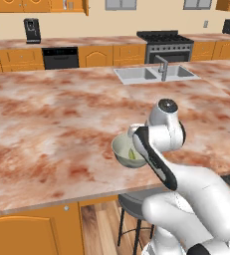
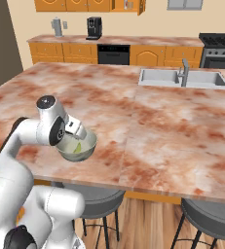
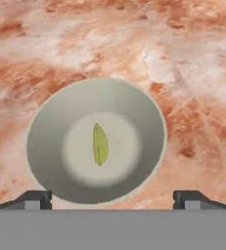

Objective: There is a bowl on the dining counter. Grab a lemon wedge from the fridge and place it in the bowl. Then get the liquor bottle and glass cup from the cabinet and place them next to the bowl.

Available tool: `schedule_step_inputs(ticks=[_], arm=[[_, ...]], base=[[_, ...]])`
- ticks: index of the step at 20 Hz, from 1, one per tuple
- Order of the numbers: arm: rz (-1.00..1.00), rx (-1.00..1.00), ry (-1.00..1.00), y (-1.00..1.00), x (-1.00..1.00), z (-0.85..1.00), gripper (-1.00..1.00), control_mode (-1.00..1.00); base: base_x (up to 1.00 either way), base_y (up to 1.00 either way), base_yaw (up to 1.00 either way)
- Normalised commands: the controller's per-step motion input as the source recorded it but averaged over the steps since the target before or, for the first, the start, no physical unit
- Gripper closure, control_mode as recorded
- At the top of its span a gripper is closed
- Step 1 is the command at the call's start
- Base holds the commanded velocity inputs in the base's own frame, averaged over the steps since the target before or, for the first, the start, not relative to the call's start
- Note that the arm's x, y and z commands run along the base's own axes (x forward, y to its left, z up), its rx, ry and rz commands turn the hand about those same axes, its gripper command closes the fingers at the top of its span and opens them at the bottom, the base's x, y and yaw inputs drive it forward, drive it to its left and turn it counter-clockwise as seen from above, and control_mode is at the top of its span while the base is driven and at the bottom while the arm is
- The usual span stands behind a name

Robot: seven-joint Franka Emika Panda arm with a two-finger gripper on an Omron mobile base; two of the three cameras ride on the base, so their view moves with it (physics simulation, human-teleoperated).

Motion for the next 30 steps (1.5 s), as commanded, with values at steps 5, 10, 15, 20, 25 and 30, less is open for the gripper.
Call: schedule_step_inputs(ticks=[5, 10, 15, 20, 25, 30], arm=[[0.00, 0.00, -0.25, -0.06, -0.74, 0.53, -1.00, -1.00], [0.01, -0.02, -0.30, -0.05, -0.81, 0.19, -1.00, -1.00], [0.05, -0.03, -0.36, -0.13, -0.67, 0.08, -1.00, -1.00], [0.11, -0.04, -0.34, -0.07, -0.37, 0.01, -1.00, -1.00], [0.08, -0.03, -0.25, -0.06, -0.25, 0.00, -1.00, -1.00], [0.00, 0.00, 0.00, 0.00, 0.00, 0.00, -1.00, 1.00]], base=[[0.00, 0.00, 0.00], [0.00, 0.00, 0.00], [0.00, 0.00, 0.00], [0.00, 0.00, 0.00], [0.00, 0.00, 0.00], [-0.12, -0.06, 0.00]])
